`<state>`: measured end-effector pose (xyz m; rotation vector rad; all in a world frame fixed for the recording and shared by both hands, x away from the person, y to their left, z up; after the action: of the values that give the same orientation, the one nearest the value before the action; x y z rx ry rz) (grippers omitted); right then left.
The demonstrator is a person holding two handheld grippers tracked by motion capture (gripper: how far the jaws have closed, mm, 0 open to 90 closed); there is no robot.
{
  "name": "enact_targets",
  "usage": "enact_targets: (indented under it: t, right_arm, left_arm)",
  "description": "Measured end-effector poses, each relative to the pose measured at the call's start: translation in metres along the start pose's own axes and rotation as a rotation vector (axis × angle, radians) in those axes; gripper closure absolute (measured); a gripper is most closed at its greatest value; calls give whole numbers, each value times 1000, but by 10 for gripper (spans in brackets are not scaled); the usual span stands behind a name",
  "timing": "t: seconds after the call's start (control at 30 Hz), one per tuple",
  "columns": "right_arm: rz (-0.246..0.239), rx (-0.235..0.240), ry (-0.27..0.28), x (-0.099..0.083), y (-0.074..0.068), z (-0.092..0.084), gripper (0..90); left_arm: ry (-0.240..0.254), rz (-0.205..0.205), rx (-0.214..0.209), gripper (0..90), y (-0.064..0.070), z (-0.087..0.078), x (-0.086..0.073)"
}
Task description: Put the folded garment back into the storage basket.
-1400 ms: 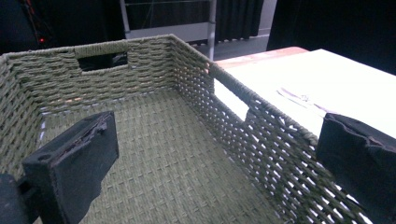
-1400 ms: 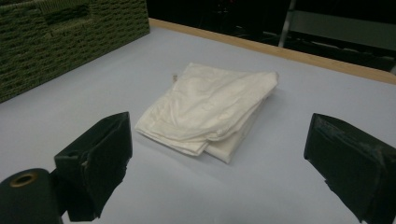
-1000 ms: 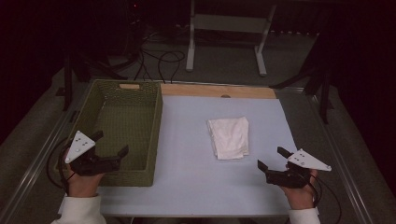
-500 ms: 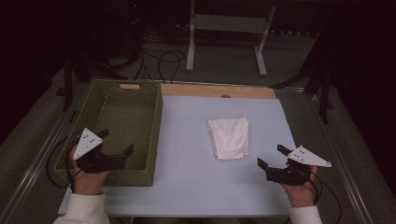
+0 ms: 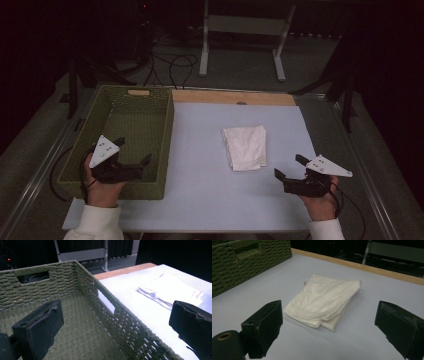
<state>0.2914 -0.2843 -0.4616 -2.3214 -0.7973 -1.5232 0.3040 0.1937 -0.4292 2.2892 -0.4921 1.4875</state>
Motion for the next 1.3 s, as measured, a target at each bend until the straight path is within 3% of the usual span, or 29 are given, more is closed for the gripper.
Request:
enact_targets:
  t: [0.9,1.3]
  right_arm:
    - [-3,7,3,4,-2,4,79]
    - [1,12,1,4,-4,7,79]
  left_arm:
    - [-28,3,-25,1,25,20,4]
    - [-28,21,-70,1,47,33,9]
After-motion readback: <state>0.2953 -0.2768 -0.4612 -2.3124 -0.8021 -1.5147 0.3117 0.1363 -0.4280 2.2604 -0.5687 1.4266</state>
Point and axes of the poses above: each handheld gripper's, and its own axes: z roughly forward along the jaws, x roughly out of its top, y roughly to its right, the point moved 5 cm from there along z, roughly forward along the jaws, and after that the axes turned 6 degrees about -z, right-handed, at the moved point
